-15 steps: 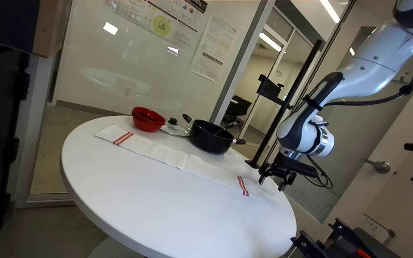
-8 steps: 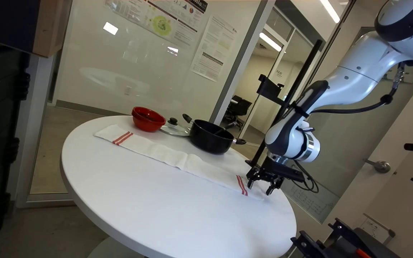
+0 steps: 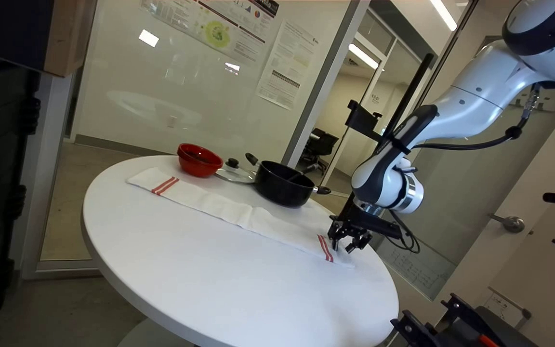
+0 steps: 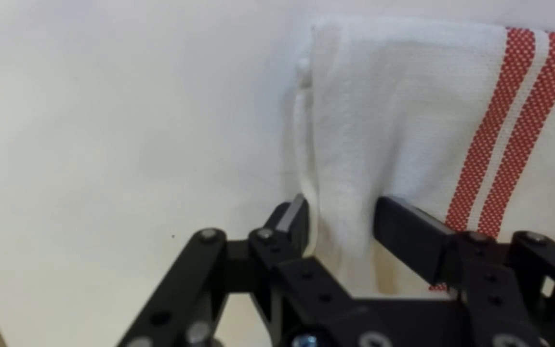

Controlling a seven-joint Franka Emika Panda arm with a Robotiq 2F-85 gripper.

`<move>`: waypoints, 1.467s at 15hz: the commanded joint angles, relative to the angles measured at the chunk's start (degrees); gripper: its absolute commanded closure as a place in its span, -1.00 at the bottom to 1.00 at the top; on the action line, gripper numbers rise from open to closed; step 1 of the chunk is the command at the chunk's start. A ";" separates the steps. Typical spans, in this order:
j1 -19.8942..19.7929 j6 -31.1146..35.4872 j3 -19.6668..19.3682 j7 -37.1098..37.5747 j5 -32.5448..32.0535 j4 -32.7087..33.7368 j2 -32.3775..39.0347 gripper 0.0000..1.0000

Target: Fold the tea towel

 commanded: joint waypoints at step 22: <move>0.80 -22.70 -0.73 -1.82 8.36 1.83 -30.19 0.97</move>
